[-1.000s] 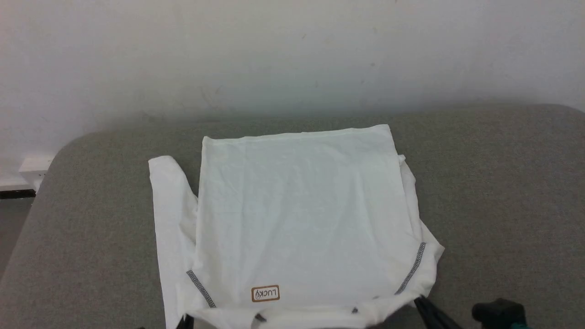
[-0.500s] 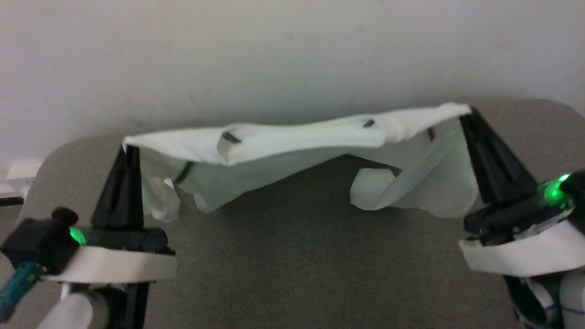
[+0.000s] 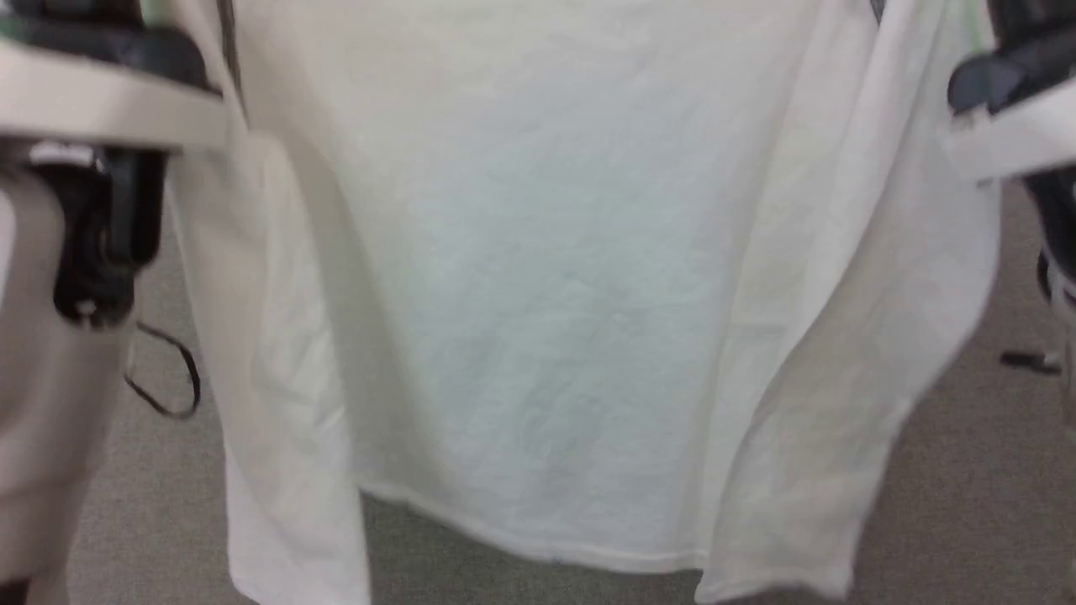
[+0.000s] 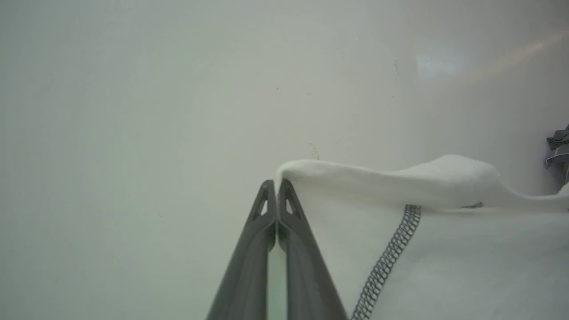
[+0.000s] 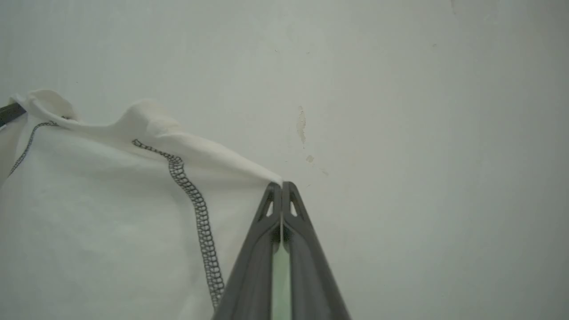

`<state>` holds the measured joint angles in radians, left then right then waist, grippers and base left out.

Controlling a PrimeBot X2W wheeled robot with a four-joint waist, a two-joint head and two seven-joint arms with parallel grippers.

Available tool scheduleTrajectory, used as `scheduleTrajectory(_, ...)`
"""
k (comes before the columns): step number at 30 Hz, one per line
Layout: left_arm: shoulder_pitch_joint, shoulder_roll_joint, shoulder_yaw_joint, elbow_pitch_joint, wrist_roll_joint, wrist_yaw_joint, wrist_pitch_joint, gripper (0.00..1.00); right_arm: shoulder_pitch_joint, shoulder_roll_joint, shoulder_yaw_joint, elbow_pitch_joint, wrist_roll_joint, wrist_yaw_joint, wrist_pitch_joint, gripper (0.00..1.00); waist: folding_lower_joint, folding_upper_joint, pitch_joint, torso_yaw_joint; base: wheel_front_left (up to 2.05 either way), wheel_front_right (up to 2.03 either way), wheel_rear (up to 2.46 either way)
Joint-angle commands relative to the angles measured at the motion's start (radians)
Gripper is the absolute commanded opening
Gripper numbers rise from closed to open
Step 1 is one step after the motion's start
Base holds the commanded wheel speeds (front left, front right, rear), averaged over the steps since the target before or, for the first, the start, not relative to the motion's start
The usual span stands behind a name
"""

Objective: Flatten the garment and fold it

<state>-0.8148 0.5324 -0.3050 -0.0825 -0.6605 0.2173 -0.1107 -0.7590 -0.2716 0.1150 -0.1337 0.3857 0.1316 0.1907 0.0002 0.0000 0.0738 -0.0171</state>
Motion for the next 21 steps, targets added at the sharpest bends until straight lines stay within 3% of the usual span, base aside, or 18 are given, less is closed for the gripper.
scheduleTrajectory(1,-0.054,-0.006,-0.008,0.051,0.005,-0.018,0.006,0.0,-0.051,-0.011,0.008,0.039,0.014,-0.001,0.006,0.0,-0.0002,0.0,0.067,-0.003,0.0,0.0,0.0)
scheduleTrajectory(5,-0.224,-0.02,-0.032,0.257,0.024,-0.071,0.011,0.0,-0.225,-0.038,0.055,0.201,0.047,-0.001,0.008,0.0,-0.0002,0.0,0.143,-0.014,0.0,0.0,0.0)
scheduleTrajectory(13,-0.513,-0.025,-0.042,0.588,0.074,-0.152,-0.067,0.0,-0.583,-0.041,0.151,0.512,0.054,-0.001,-0.12,0.0,-0.0002,0.0,0.266,-0.038,0.0,0.0,0.0)
scheduleTrajectory(21,-0.612,-0.045,-0.038,0.774,0.082,-0.202,-0.126,0.0,-0.727,0.003,0.276,0.716,0.082,-0.001,-0.228,0.0,-0.0002,0.0,0.331,-0.043,0.0,0.0,0.0)
